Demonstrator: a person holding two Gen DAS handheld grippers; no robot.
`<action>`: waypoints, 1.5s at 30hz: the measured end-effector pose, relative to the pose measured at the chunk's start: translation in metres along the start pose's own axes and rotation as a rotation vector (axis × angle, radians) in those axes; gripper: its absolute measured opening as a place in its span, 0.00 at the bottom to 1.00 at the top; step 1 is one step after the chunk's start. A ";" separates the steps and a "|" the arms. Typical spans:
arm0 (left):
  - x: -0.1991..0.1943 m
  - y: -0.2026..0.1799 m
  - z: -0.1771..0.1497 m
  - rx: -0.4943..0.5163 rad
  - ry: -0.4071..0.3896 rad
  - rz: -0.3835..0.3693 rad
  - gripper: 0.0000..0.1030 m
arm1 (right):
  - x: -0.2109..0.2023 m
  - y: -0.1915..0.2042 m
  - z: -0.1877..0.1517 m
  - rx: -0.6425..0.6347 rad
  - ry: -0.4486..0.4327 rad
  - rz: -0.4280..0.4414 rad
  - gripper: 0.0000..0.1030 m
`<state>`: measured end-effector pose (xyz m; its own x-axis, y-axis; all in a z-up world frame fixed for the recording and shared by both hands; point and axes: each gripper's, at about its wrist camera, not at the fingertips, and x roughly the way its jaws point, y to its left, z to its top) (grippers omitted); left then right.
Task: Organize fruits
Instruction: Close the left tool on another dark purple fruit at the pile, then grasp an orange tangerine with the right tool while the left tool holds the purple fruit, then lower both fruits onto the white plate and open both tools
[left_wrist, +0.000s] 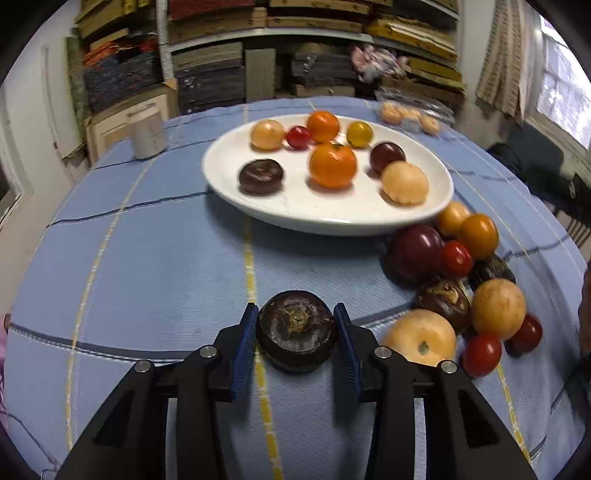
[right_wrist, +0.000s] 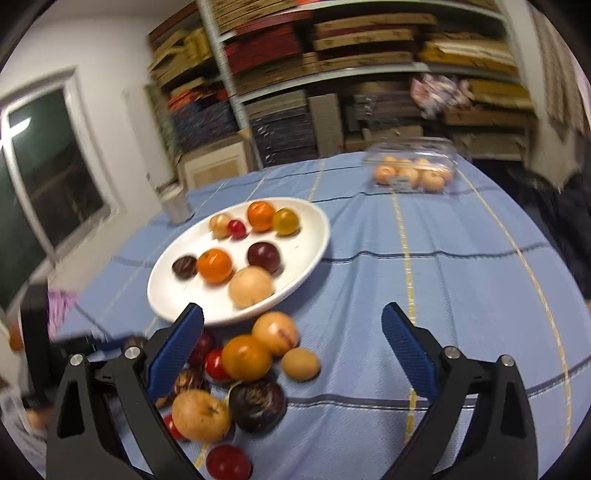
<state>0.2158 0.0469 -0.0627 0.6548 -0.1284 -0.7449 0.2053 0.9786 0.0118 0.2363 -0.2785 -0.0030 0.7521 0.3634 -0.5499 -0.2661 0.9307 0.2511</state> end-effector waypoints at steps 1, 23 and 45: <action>-0.002 0.003 0.001 -0.015 -0.012 0.007 0.41 | 0.002 0.008 -0.003 -0.042 0.010 -0.003 0.92; 0.000 0.003 0.000 -0.012 0.000 0.001 0.41 | 0.042 0.044 -0.029 -0.234 0.161 0.002 0.37; -0.019 0.003 0.059 -0.068 -0.113 -0.049 0.41 | 0.031 0.022 0.035 -0.068 0.032 0.050 0.36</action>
<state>0.2465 0.0426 -0.0092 0.7239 -0.1895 -0.6634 0.1913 0.9790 -0.0709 0.2746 -0.2478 0.0134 0.7174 0.4098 -0.5634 -0.3440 0.9116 0.2250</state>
